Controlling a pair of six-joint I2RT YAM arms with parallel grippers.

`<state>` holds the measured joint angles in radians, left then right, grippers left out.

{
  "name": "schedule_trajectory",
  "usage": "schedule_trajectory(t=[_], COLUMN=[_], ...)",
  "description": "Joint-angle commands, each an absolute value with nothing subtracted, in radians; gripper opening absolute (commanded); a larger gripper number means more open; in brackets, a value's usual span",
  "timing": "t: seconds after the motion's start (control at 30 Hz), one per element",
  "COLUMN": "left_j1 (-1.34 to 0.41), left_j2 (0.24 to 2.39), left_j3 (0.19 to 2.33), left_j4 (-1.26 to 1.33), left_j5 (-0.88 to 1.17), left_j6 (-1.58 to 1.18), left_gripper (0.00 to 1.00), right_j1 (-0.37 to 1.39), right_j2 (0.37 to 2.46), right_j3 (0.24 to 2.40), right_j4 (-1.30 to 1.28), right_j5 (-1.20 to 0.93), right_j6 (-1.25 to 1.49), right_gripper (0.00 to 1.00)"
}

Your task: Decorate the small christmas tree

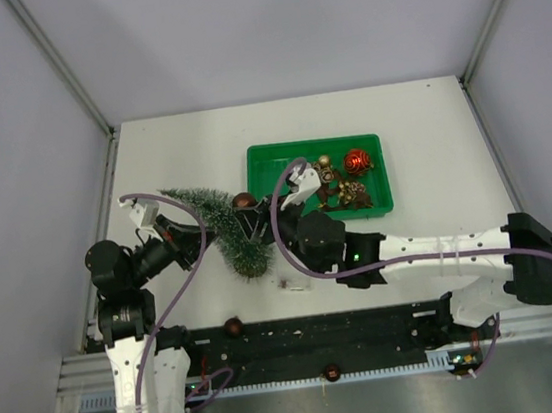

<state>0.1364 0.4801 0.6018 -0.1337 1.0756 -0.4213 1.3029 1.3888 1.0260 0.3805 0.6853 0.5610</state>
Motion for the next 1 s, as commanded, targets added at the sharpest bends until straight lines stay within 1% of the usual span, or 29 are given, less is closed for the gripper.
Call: schedule_trajectory(t=[0.0,0.17,0.2,0.3,0.43,0.53,0.73,0.97], left_j1=[0.138,0.138,0.140,0.140,0.138,0.138,0.138,0.140], left_j2=[0.485,0.485,0.485,0.480,0.480,0.480,0.479,0.480], left_j3=[0.607,0.607,0.607,0.606,0.603,0.604,0.607,0.601], left_j4=[-0.098,-0.097,-0.098,-0.110,-0.109,-0.101,-0.103,-0.089], left_j5=[1.088,1.091,1.091,1.091,1.091,1.089,1.089,1.086], left_j6=[-0.426,-0.425,-0.425,-0.417,-0.417,-0.423,-0.428,-0.442], left_gripper=[0.00,0.00,0.00,0.00,0.00,0.00,0.00,0.00], right_j1=[1.327,1.336,1.336,1.338,1.338,1.336,1.336,1.338], right_j2=[1.404,1.405,1.399,1.376,1.362,1.368,1.373,1.353], right_j3=[1.081,1.074,1.066,1.042,1.020,1.022,1.029,1.014], right_j4=[0.442,0.442,0.440,0.440,0.431,0.414,0.365,0.328], right_j5=[0.687,0.693,0.702,0.730,0.739,0.735,0.730,0.735], right_j6=[0.568,0.572,0.572,0.569,0.565,0.566,0.572,0.591], right_gripper=[0.11,0.11,0.13,0.23,0.40,0.45,0.53,0.58])
